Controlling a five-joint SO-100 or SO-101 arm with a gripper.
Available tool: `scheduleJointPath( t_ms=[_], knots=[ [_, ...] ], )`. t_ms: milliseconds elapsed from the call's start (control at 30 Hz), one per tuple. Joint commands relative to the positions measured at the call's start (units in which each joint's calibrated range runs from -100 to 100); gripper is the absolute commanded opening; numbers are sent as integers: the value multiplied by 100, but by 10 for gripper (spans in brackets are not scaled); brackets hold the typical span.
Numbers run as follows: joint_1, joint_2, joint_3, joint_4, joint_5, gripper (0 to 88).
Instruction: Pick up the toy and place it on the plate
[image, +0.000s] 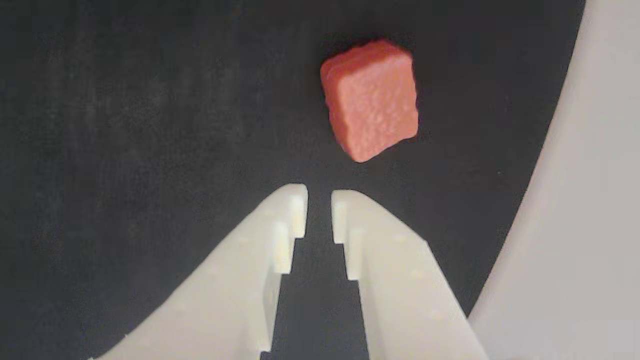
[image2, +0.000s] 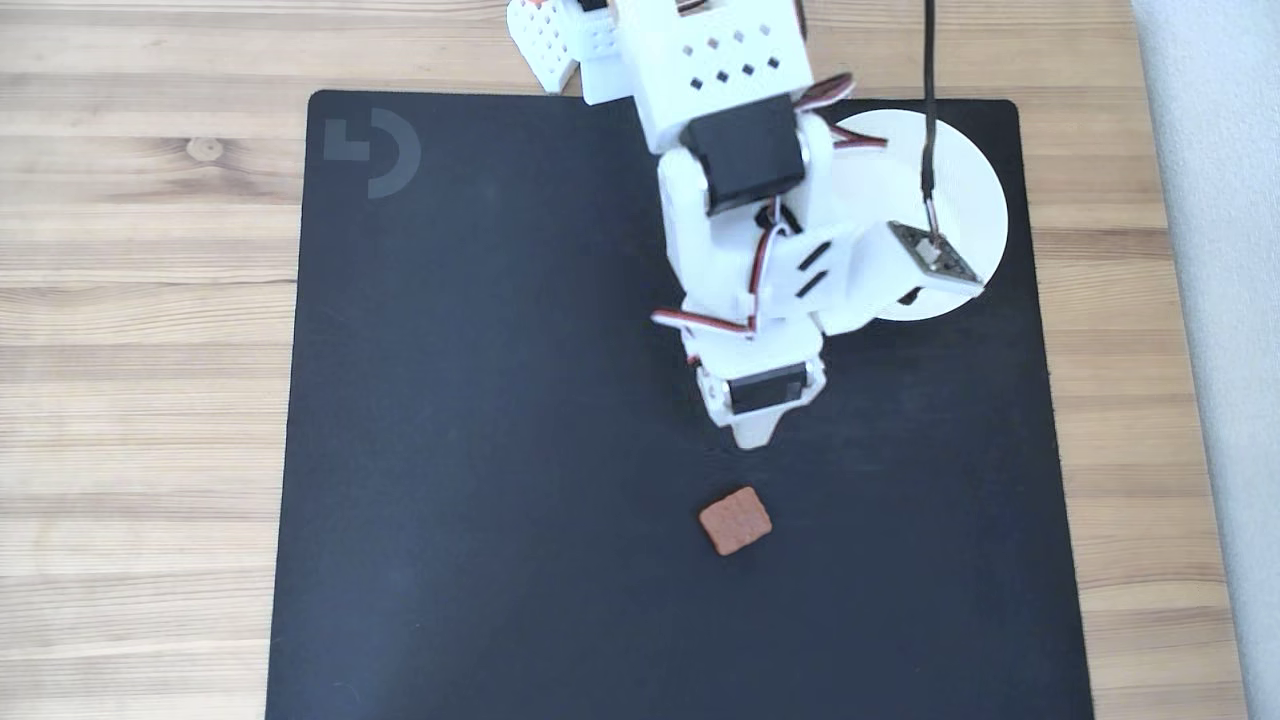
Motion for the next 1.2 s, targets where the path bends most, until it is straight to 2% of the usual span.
scheduleJointPath(
  t_ms=[0, 167, 500, 867, 967, 1167],
  knots=[
    [1, 346, -1008, 416, 15, 24],
    [1, 1005, -2180, 814, 20, 24],
    [68, 2288, -4829, 2339, 25, 23],
    [201, 3431, -5983, 2610, 30, 23],
    [201, 3656, -6344, 2618, 239, 23],
    [210, 3964, -6596, 2669, 239, 24]
  ],
)
